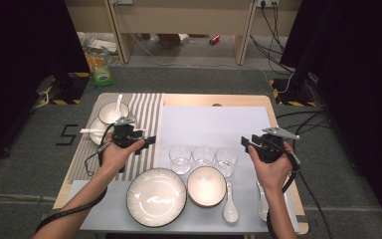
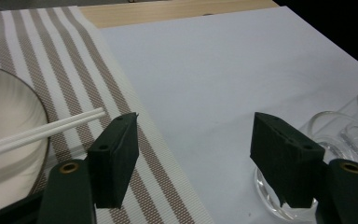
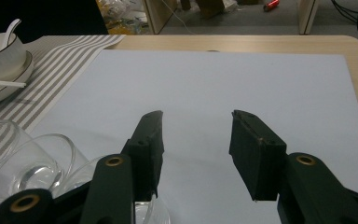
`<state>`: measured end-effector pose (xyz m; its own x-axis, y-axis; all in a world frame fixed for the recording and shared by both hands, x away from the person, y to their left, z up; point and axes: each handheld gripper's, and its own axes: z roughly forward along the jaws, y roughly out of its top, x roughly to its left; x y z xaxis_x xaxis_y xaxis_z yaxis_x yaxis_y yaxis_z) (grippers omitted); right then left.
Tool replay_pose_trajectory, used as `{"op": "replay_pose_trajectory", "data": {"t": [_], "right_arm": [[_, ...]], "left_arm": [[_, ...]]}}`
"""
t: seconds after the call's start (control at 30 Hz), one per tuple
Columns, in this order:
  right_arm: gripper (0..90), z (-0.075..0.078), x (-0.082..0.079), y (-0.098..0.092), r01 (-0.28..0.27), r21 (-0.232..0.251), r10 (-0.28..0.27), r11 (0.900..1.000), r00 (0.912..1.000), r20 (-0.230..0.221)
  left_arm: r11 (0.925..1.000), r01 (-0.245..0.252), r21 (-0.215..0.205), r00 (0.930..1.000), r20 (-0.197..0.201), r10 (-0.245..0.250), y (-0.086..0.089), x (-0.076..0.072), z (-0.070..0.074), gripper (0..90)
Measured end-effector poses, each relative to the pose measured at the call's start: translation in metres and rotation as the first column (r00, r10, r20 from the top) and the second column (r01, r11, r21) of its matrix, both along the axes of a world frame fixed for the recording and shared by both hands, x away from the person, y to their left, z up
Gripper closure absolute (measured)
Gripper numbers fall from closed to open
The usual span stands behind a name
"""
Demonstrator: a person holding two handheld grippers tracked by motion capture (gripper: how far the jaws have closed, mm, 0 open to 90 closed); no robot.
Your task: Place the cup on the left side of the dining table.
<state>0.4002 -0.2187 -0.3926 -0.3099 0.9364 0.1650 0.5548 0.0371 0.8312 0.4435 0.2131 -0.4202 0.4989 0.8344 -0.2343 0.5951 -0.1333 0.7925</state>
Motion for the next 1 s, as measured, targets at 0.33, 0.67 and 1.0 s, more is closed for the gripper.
{"op": "replay_pose_trajectory", "data": {"t": [0.33, 0.67, 1.0], "right_arm": [[54.2, -0.001, 0.001, -0.002, 0.0, 0.005, 0.0, 1.0, 1.0, -0.002], [54.2, -0.004, 0.001, -0.008, 0.01, 0.017, -0.01, 1.0, 0.9999, -0.009], [54.1, -0.004, 0.0, -0.012, 0.022, 0.025, -0.022, 0.999, 0.9997, -0.012]], "left_arm": [[0.9975, 0.071, 0.0, 0.9973, 0.021, -0.07, -0.027, -0.003, 0.006, 31.6], [0.9897, 0.143, -0.009, 0.9892, 0.034, -0.142, -0.053, -0.007, 0.01, 31.6], [0.9832, 0.183, -0.002, 0.9826, 0.036, -0.182, -0.066, -0.009, 0.011, 31.9]]}}
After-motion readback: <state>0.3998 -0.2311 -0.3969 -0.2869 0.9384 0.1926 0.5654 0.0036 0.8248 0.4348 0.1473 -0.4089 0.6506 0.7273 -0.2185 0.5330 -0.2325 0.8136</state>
